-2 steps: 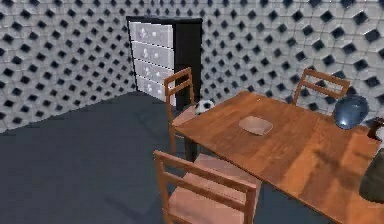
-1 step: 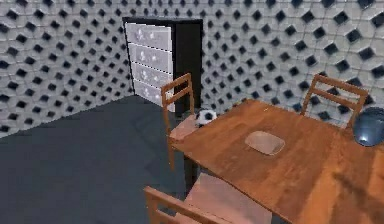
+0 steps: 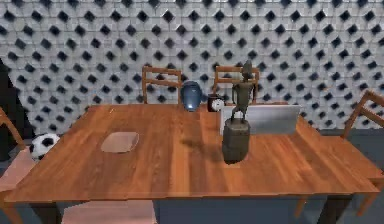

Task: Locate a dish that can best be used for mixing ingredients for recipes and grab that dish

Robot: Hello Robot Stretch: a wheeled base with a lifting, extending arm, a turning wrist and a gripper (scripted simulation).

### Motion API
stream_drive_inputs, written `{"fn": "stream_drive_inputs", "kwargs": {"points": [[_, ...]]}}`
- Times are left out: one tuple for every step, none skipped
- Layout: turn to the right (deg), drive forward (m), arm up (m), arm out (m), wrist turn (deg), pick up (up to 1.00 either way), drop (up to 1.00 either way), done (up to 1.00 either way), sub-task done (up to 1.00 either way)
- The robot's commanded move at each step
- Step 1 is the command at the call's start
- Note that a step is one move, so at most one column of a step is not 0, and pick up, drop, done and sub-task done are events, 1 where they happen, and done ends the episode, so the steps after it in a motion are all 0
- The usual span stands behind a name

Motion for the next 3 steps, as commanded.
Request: {"fn": "stream_drive_inputs", "kwargs": {"points": [[45.0,0.0,0.0,0.0,0.0,0.0,0.0,0.0,0.0],[45.0,0.0,0.0,0.0,0.0,0.0,0.0,0.0,0.0],[24.0,0.0,0.0,0.0,0.0,0.0,0.0,0.0,0.0]]}}
